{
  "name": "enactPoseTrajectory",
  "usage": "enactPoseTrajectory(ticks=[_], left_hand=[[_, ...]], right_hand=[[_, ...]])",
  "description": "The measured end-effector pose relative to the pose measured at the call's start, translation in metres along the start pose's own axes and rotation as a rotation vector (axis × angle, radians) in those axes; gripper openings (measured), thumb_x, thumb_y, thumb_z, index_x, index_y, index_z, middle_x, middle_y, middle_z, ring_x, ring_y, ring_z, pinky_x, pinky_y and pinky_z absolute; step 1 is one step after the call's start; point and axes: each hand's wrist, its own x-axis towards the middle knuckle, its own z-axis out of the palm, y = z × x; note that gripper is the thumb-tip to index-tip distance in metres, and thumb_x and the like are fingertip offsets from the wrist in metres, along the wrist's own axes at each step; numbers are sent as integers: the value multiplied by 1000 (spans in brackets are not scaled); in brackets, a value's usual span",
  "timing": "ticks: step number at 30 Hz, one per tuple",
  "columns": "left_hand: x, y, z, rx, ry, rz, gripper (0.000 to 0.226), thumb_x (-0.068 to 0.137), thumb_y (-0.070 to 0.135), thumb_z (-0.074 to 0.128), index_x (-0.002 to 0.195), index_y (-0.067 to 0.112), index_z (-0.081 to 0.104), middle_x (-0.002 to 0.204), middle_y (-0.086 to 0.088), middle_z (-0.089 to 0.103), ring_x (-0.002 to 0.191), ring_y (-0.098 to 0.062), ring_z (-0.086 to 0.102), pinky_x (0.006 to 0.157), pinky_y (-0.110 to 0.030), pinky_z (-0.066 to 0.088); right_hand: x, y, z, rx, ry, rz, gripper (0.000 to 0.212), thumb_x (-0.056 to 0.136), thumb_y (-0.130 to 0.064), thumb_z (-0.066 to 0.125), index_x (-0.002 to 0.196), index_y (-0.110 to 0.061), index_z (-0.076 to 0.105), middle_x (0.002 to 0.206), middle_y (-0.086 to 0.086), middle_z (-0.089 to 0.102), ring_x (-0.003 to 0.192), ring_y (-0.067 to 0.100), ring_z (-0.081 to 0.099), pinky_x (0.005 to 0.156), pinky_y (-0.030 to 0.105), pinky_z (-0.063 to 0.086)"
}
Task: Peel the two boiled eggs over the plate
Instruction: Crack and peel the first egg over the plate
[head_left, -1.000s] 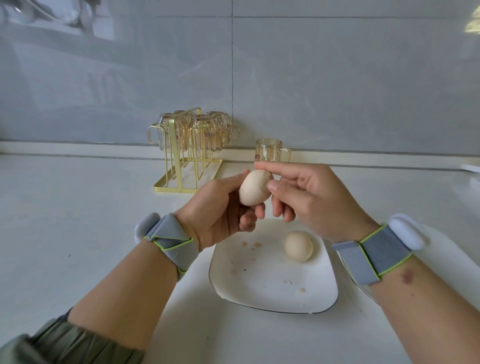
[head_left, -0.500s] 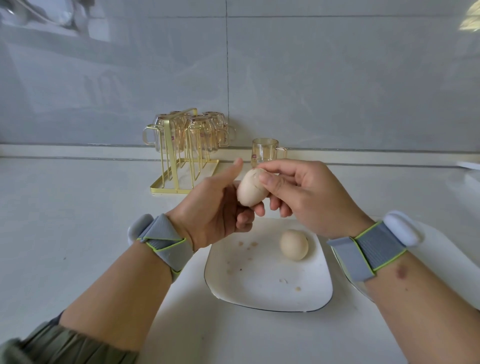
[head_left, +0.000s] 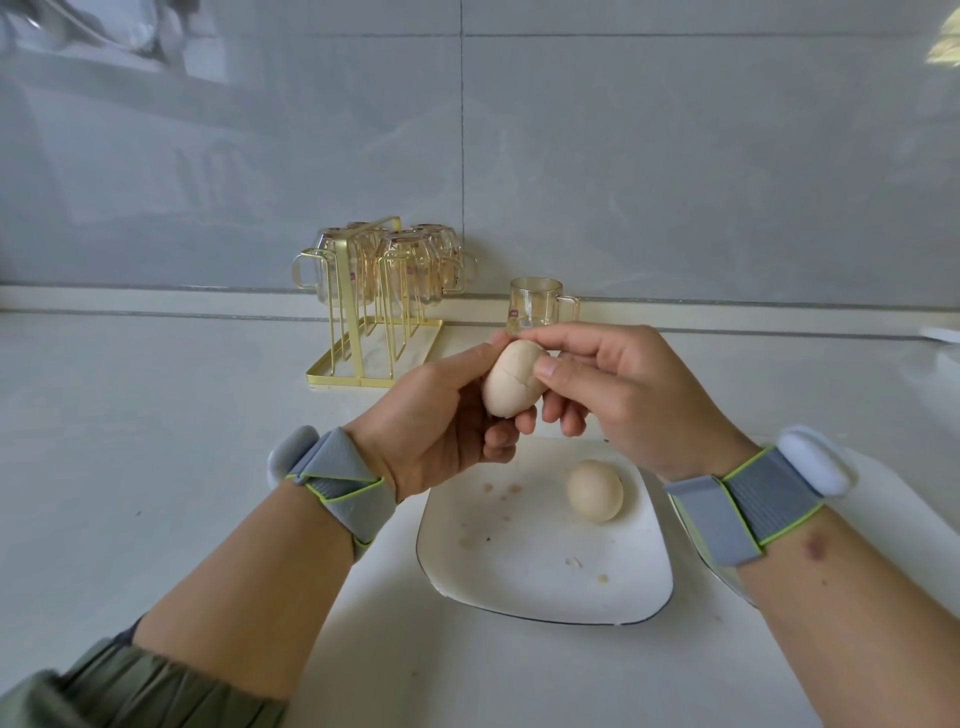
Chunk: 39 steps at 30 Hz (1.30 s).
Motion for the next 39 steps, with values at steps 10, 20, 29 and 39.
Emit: enactPoseTrajectory(ticks=[10,20,29,39], left_hand=[[-1,1,4,46,92,-2,43,101,43,37,97,8,61,72,-14,60,55,-18,45,57,-28,41],[-6,7,3,-29,151,77,28,85,33,60,91,8,71,78,-15,62,63,-19,50,63,-28,46],[-5,10,2,-95,127,92,20,91,22,55,102,6,63,93,-20,70,72,-28,68,68,-35,59],[-4,10,3,-13,181,-14,47,85,46,63,110,7,63,83,-13,64,68,-26,63,62,-36,56]], right_hand=[[2,3,1,-52,47,22,32,83,-21,55,110,-28,71,60,0,64,54,13,55,55,22,47],[2,5,-2,-177,71,-14,46,81,-35,67,126,-27,63,76,-8,63,61,21,59,60,25,48],[-1,5,0,-375,78,-58,69,66,-39,87,125,-43,50,93,-6,59,65,16,57,68,29,51],[-2,2,2,-444,100,-107,33,87,-32,72,119,-28,66,78,-11,62,54,13,55,60,30,49]])
